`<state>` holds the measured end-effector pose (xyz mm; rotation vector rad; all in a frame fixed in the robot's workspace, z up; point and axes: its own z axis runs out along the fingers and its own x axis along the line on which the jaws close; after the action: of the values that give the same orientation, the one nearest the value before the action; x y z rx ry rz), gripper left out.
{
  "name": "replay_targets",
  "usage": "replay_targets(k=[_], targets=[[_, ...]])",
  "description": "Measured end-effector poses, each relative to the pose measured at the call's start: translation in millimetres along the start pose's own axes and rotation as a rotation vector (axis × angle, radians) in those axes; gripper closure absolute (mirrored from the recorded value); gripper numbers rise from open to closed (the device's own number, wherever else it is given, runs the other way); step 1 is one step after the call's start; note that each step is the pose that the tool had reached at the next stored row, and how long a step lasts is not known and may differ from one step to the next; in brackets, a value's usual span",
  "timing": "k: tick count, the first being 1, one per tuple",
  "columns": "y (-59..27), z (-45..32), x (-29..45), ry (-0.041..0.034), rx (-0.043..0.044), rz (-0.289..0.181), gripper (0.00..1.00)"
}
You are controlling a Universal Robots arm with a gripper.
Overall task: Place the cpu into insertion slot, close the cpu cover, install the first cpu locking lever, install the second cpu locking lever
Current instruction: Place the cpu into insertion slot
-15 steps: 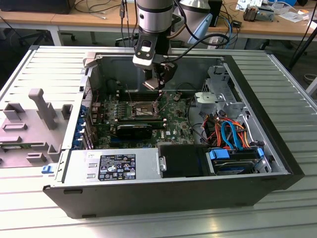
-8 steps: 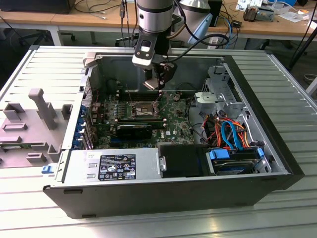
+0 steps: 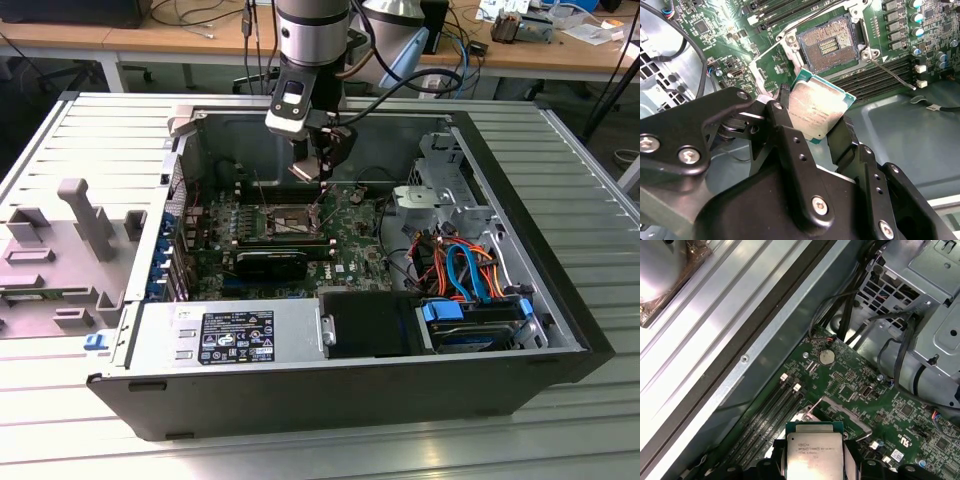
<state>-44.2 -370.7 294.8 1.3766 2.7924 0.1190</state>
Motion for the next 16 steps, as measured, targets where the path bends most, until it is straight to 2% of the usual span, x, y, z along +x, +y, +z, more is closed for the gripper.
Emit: replay_targets(k=[16], targets=[[0.0, 0.0, 0.0, -0.0025, -0.0003, 0.031, 0.46]])
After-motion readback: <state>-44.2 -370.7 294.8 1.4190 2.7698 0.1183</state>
